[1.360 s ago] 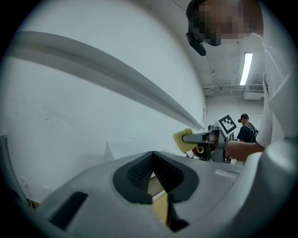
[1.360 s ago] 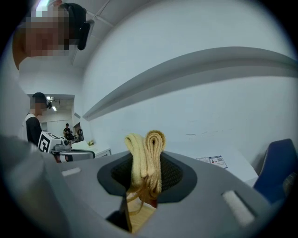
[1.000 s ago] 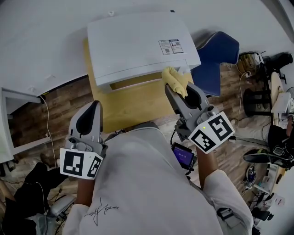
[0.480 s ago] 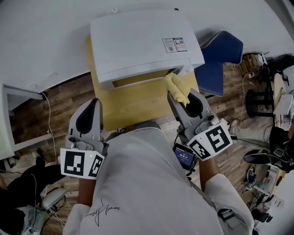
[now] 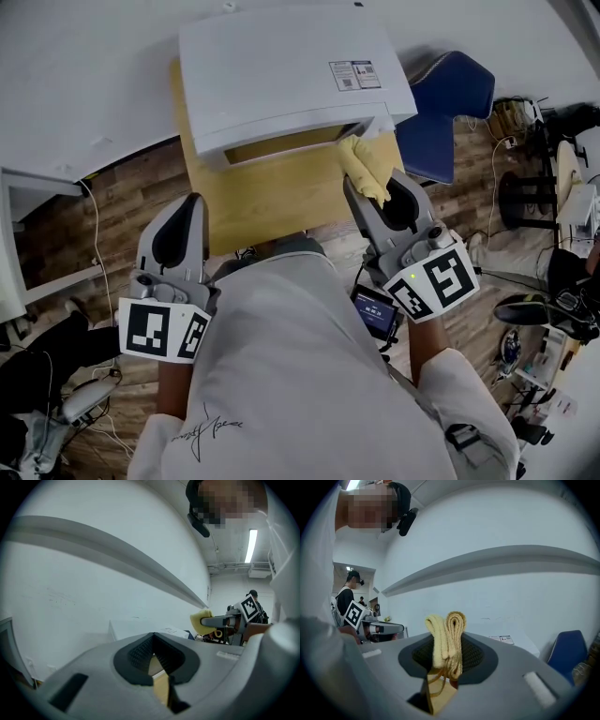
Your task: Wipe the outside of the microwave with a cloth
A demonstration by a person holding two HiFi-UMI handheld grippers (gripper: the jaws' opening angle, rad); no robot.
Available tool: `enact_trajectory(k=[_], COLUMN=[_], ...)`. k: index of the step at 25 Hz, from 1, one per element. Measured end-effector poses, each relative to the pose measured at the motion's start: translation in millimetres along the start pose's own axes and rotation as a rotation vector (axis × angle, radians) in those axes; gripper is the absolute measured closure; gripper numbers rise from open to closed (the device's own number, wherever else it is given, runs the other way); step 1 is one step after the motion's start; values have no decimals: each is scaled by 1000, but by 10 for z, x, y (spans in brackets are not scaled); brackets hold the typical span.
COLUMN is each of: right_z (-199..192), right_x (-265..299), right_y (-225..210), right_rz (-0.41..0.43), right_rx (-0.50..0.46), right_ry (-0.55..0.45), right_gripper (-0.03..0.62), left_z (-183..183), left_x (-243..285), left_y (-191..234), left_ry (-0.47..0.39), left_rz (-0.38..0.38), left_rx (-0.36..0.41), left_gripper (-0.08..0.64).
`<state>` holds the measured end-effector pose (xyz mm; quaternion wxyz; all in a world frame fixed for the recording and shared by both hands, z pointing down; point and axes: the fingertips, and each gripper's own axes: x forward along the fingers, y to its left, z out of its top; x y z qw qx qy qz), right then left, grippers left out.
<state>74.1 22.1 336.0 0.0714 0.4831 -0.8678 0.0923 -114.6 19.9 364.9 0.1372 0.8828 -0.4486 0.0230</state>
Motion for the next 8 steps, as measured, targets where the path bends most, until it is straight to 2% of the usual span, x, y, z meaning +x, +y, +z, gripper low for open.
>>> enact_trajectory(k=[8], right_z=[-80], right_x=[-49], right_y=[126], right_rz=[24], right_rx=[-1], right_ry=[20], right_gripper=[476], left_z=[-70], left_x=[-63], left_y=[-58], left_ry=[6], left_rz=[-16], left_rx=[-5], left_gripper=[566])
